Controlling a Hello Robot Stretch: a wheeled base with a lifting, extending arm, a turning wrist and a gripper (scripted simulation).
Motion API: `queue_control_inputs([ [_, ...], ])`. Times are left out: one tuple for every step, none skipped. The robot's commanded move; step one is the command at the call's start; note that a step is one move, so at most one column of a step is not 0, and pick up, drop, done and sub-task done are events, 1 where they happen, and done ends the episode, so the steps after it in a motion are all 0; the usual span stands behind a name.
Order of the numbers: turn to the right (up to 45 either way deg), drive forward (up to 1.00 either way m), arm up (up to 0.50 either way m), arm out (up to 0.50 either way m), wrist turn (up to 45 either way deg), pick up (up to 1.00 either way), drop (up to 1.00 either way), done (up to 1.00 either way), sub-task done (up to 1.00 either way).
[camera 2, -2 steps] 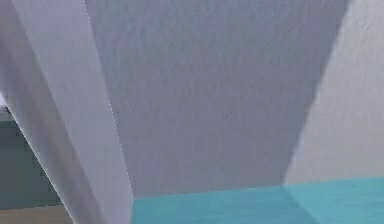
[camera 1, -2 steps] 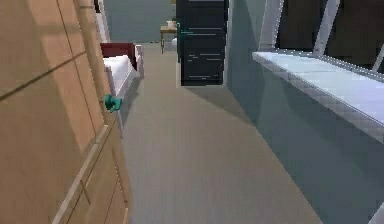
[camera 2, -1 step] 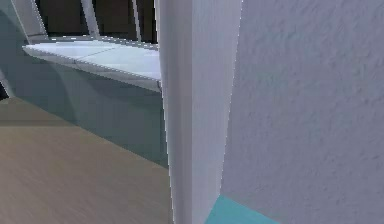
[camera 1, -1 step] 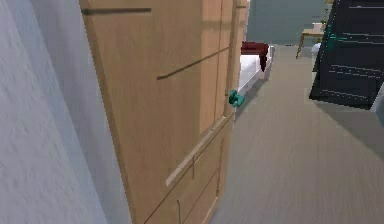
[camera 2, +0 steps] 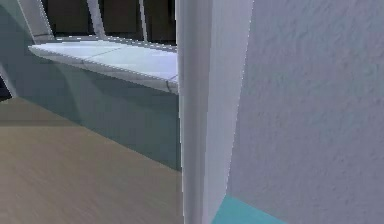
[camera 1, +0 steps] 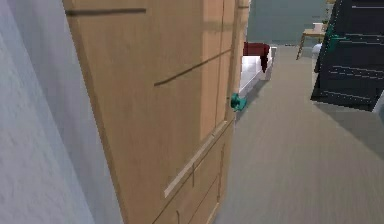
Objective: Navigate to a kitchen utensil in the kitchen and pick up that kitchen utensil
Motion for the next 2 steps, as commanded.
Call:
queue_control_inputs([
  [45.0, 0.00, 0.00, 0.00, 0.0, 0.00, 0.00, 0.00, 0.00],
  [0.0, 0.05, 0.00, 0.00, 0.0, 0.00, 0.00, 0.00, 0.00],
])
